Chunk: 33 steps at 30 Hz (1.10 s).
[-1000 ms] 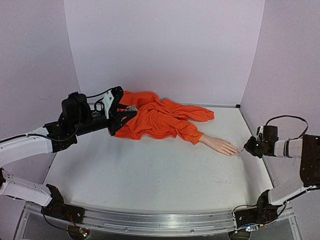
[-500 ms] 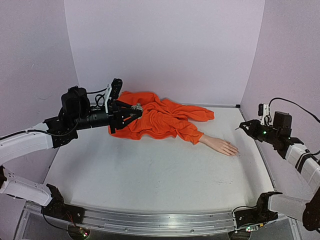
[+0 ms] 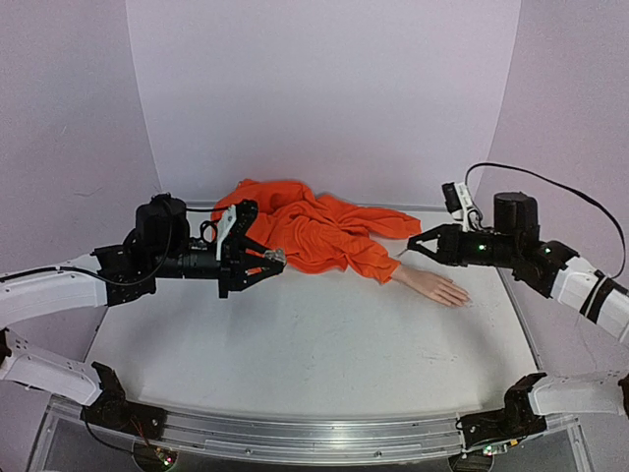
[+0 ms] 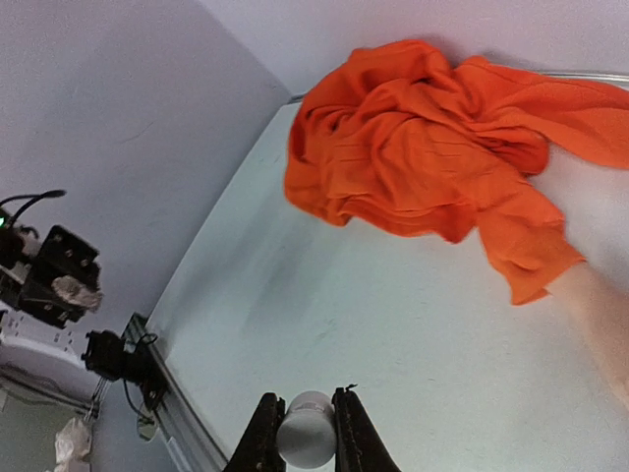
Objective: Paint the nails
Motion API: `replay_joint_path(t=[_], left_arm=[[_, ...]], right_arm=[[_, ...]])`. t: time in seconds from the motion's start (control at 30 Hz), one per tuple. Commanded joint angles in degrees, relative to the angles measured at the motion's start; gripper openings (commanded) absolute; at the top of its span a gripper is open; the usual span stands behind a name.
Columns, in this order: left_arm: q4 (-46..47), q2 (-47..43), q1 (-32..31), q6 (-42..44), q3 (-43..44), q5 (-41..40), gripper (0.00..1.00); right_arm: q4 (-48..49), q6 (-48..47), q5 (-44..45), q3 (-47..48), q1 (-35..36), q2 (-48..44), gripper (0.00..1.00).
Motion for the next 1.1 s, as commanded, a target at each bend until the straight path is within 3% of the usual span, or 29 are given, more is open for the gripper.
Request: replay_joint_path(t=[0.0, 0.17, 0.33, 0.73, 1.07], left_arm=[[-0.91, -0.83, -1.87, 9.04, -1.82, -5.13, 0.0], [-2.78, -0.72, -4.46, 14.26, -2.27, -8.34, 0.0], [-3.59, -0.48, -4.57, 14.81, -1.96, -9.12, 0.0], [-3.63, -1.55, -4.57, 14.42, -1.87, -9.29, 0.0], [-3.7, -1.55, -4.66, 14.26, -1.9, -9.19, 0.0]], right_arm=[[1.88, -1.17, 2.86, 7.62, 12.6, 4.24, 0.0], [2.06, -3.05, 10.02, 14.89, 25.2, 11.43, 0.0], [3.93, -4.17, 14.96, 21.28, 33.39, 17.56, 0.0], [9.78, -3.82, 16.6, 25.25, 37.86, 24.18, 0.0], [11.63, -3.71, 19.34, 24.02, 38.06, 22.77, 0.0]])
